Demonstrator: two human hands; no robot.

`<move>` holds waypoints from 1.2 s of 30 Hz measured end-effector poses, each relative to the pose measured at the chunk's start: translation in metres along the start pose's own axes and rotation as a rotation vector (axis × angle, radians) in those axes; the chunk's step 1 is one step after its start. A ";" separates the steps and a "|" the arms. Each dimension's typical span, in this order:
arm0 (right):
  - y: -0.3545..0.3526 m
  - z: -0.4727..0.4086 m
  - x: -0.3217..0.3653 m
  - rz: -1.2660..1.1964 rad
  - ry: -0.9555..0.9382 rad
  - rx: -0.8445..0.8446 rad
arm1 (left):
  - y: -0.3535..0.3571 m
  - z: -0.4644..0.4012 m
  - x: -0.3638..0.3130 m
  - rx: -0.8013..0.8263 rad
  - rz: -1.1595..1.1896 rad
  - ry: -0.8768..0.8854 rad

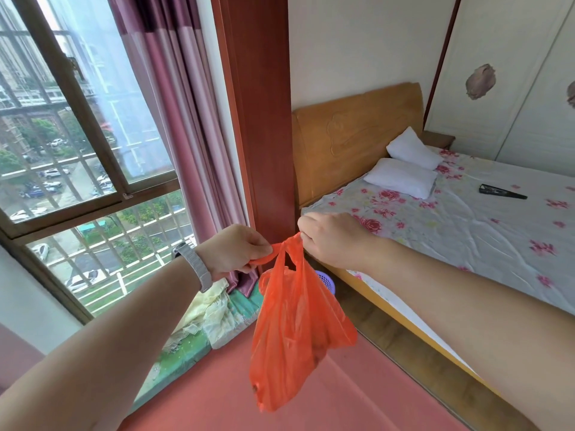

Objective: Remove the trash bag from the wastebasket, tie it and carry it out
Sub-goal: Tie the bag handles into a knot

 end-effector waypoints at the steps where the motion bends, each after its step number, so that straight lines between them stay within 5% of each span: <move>1: 0.001 0.003 -0.003 0.013 0.006 0.029 | 0.000 0.000 0.000 0.012 -0.084 0.025; 9: -0.004 0.024 -0.015 -0.003 0.008 0.069 | -0.001 -0.008 -0.009 -0.237 -0.370 0.156; 16: 0.006 0.039 -0.036 -0.374 0.288 0.059 | -0.009 -0.007 -0.030 -0.555 -0.008 0.212; 21: 0.024 0.053 -0.045 -1.167 0.679 -0.099 | 0.001 -0.018 -0.012 -0.561 0.139 0.107; 25: 0.016 0.055 -0.068 -1.652 0.873 -0.339 | 0.005 -0.024 0.016 -0.549 0.043 0.041; 36: 0.002 0.090 -0.150 -2.011 1.097 -0.763 | 0.040 -0.002 0.146 -0.383 -0.188 -0.234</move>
Point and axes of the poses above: each hand's wrist, its own z-axis away from the middle knuckle, its own y-axis out of the palm, x = y × z, the point moved 10 cm from there along -z, towards the middle knuckle, and after that the axes turned 5 degrees about -z, right-handed, at the moved point
